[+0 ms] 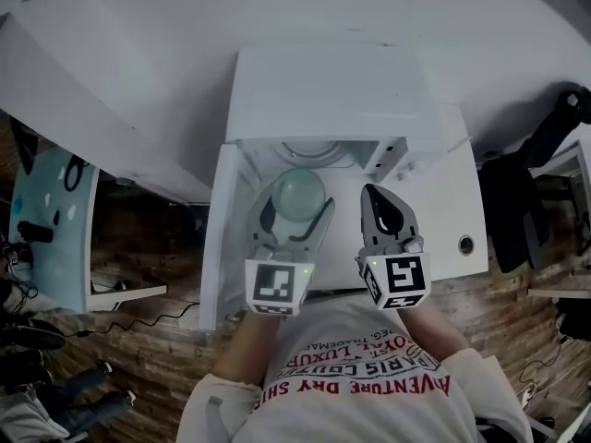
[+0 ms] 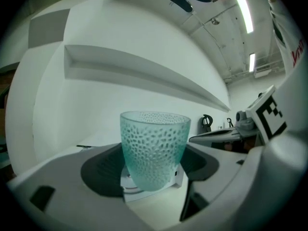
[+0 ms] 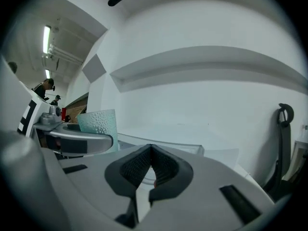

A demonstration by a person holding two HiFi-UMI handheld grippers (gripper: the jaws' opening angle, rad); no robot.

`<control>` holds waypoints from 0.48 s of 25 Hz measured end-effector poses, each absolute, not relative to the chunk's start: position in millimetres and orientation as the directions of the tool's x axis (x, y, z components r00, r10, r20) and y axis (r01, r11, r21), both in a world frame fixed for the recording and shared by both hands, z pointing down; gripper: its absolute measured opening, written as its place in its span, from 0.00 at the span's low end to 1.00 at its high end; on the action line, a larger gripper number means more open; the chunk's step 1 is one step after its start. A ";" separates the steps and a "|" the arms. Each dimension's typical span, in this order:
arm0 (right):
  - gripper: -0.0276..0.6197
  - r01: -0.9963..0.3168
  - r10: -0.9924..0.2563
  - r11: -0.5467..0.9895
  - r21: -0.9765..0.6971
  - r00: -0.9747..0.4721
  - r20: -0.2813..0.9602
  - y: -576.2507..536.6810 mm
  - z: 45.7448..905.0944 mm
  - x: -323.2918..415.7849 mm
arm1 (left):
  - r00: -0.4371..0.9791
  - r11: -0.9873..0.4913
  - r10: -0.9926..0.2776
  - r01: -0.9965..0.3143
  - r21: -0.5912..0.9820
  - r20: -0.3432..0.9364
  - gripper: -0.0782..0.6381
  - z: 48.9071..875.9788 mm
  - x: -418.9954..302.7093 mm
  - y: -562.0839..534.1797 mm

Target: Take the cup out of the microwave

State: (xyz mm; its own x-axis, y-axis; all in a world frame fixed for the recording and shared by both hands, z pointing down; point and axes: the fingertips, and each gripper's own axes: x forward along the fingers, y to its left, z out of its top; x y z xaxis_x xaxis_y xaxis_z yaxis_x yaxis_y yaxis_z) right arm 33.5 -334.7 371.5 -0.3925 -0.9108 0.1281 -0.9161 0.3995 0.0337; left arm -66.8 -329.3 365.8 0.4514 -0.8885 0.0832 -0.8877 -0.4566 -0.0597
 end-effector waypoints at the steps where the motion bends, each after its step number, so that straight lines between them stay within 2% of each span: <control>1: 0.06 -0.917 -0.913 0.398 0.032 -0.392 0.113 -334.1 365.3 33.2 | 0.447 -0.452 -0.891 -0.890 -0.063 0.079 0.61 360.9 -68.7 -328.6; 6: 0.06 -0.914 -0.915 0.403 0.052 -0.401 0.057 -331.1 343.5 29.6 | 0.429 -0.433 -0.901 -0.898 -0.080 0.064 0.61 346.6 -73.3 -329.2; 12: 0.06 -0.905 -0.907 0.421 0.065 -0.418 0.054 -333.2 339.8 27.4 | 0.429 -0.433 -0.901 -0.898 -0.076 0.063 0.61 343.4 -68.9 -331.8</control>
State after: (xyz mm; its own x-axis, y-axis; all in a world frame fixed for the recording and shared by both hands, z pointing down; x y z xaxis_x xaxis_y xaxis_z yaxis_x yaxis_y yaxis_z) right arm 27.4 -333.2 339.8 -0.4178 -0.9069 0.0536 -0.9048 0.4207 0.0654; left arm -68.9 -331.8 343.4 0.4292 -0.9010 0.0629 -0.8981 -0.4331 -0.0760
